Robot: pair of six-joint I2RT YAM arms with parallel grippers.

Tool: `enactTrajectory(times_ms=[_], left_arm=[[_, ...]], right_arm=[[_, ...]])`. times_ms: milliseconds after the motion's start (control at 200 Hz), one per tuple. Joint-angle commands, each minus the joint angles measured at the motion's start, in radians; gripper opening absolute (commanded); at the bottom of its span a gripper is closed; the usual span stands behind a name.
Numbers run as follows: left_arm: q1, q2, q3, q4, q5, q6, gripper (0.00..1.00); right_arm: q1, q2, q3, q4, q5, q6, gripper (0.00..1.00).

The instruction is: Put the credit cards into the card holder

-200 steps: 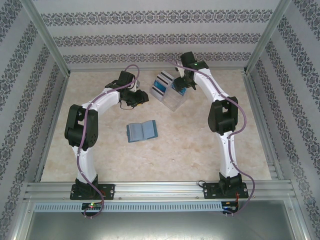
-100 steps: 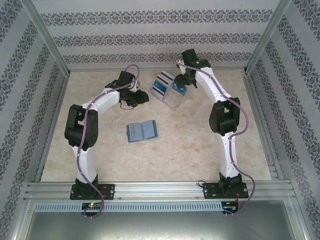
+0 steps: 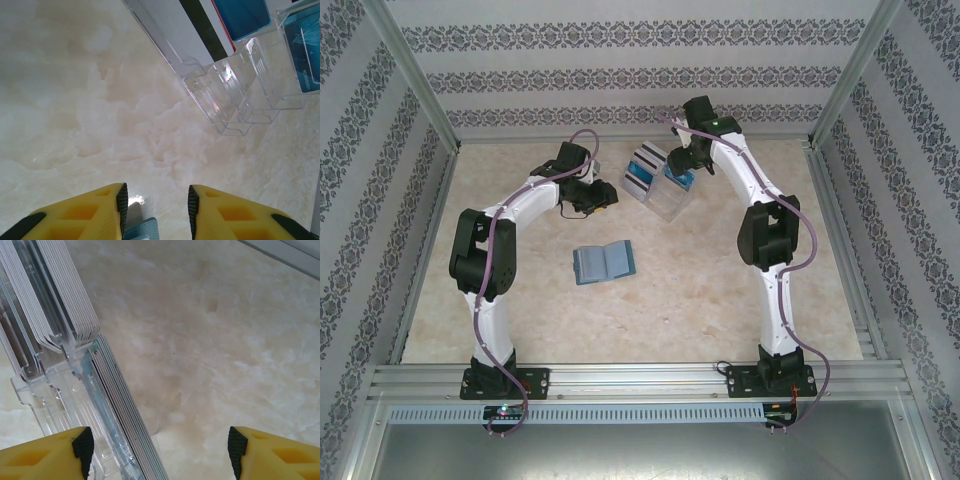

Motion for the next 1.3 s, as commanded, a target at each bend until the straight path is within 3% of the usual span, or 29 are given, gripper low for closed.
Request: enactTrajectory(times_ms=[0,884,1119,1294], left_arm=[[-0.009,-0.015,-0.009,0.006,0.011,-0.007,0.39],[-0.01,-0.015,-0.006,0.015,0.018,-0.016,0.39],[-0.01,-0.014,-0.001,0.011,0.016,-0.014,0.39],[-0.011,-0.008,0.006,0.012,0.019,-0.016,0.39]], right_arm=[[0.004,0.043,0.028,-0.027,-0.028,-0.012,0.73],[-0.015,-0.013,0.041,-0.013,0.05,0.003,0.68],[-0.016,-0.012,0.045,-0.015,0.034,0.008,0.64],[-0.002,0.004,0.044,-0.038,-0.032,-0.016,0.68]])
